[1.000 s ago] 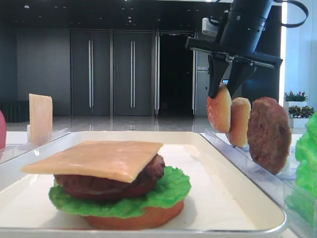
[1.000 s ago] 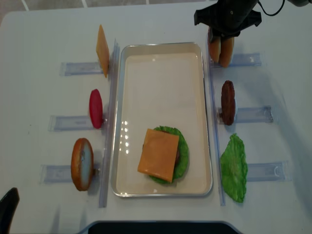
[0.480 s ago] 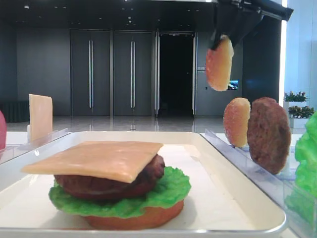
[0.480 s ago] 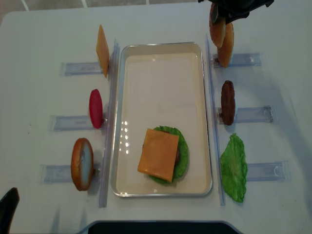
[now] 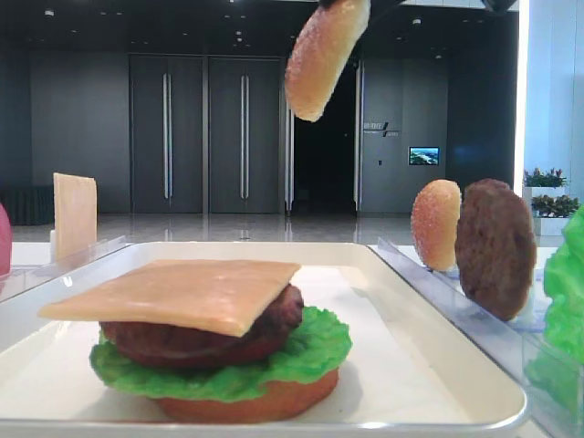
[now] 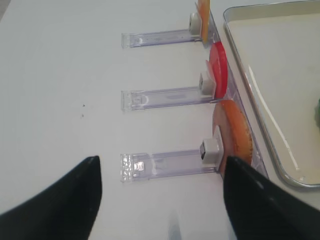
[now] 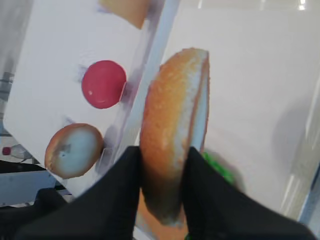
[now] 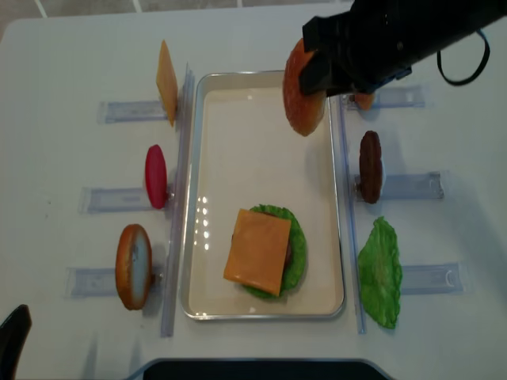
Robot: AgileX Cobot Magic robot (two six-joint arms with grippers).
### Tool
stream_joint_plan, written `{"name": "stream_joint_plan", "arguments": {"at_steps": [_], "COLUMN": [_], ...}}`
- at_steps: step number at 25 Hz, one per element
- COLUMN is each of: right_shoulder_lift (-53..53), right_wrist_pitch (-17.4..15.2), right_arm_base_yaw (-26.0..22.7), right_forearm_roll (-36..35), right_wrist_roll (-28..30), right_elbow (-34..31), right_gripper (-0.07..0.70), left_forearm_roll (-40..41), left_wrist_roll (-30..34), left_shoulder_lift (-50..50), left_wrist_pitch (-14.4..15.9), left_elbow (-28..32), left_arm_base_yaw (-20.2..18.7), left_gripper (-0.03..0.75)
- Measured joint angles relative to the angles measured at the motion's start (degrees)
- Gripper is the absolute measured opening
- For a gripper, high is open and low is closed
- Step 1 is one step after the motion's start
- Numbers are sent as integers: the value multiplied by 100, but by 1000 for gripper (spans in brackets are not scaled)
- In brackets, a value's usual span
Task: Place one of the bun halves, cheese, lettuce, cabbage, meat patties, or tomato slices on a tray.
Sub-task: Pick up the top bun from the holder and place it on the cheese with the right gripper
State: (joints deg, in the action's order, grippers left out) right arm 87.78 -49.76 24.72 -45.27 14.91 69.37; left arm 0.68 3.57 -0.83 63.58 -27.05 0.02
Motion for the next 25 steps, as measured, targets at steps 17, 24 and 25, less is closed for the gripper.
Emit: {"name": "stream_joint_plan", "arguments": {"at_steps": [17,24,25], "right_shoulder_lift": [-461,-388,-311], "right_wrist_pitch": [1157,1044,961], "right_arm_base_yaw": [1071,1071,1071], "right_forearm_roll": [-3894,-4692,-4752], "right_wrist_roll": [3174,3964,4024], "right_elbow": [-2520,-2830,-2835], "right_gripper": [218,218,218], "left_forearm_roll": [0,0,0], "left_wrist_roll": [0,0,0], "left_shoulder_lift": [0,0,0], "left_wrist_pitch": [0,0,0], "left_elbow": [0,0,0], "left_arm_base_yaw": [0,0,0], "left_gripper": [576,576,576]}}
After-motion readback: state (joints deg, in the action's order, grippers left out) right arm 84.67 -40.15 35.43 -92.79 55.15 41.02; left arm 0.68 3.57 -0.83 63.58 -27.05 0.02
